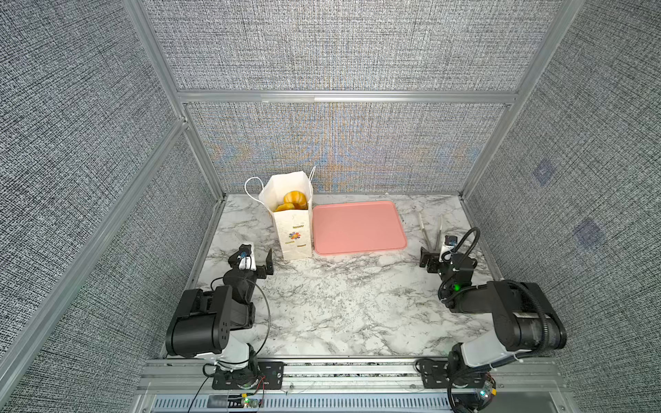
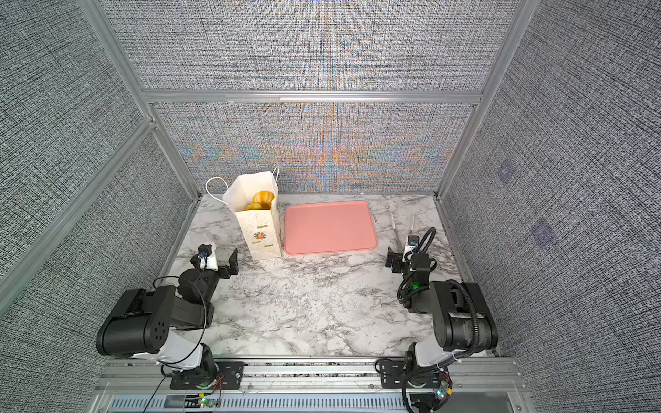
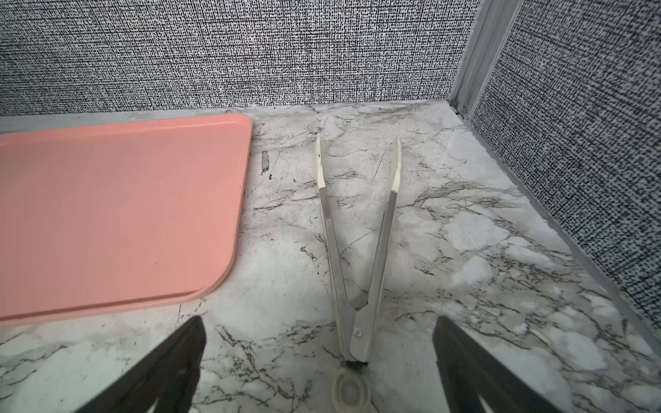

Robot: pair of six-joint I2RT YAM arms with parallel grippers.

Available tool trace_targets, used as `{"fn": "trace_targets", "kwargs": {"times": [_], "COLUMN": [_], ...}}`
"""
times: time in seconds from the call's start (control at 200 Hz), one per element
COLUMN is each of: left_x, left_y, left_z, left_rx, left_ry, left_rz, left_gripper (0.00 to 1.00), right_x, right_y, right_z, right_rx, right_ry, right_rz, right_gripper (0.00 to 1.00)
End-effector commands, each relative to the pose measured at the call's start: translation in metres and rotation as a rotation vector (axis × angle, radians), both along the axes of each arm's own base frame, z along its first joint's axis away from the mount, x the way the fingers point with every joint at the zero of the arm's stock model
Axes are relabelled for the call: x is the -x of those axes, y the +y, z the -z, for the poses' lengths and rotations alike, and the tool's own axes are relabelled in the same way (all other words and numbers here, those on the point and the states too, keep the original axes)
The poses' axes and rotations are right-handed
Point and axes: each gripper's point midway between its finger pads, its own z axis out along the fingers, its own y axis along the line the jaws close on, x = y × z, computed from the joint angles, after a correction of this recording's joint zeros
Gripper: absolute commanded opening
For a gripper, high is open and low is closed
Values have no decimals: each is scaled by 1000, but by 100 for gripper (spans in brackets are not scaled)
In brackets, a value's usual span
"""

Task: Take the fake bread out of the paper bag

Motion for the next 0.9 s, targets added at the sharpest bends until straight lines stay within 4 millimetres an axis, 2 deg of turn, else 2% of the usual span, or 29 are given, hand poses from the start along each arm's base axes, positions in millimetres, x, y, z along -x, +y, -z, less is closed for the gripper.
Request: {"fn": "trace_targets", "kwargs": {"times": [0.0, 0.69, 0.735, 0.815, 0.855, 0.895], "left_x": [-2, -2, -2, -2, -2, -2], "left_y": [1, -2, -2, -1, -2, -1], "left_z": [-5, -5, -5, -5, -6, -6], "left_rx": [1, -15, -15, -15, -16, -16], "left_ry": [-20, -18, -19, -20, -20, -20], "left_rz": [-6, -8, -9, -12, -11, -12], "left_gripper": [99, 99, 99, 99, 99, 99], "right_x": [-1, -1, 1, 10, 17, 23], "right_y": [-2, -7, -1, 22, 17, -3], "right_z": [-6, -6, -7, -11, -13, -18], "right_rx": [9, -9, -8, 26, 33, 21], "right_ry": [-23, -23, -32, -77, -108, -144], "right_rz": [11, 28, -5, -137, -99, 31], "right_gripper": [99, 99, 99, 99, 99, 99]}}
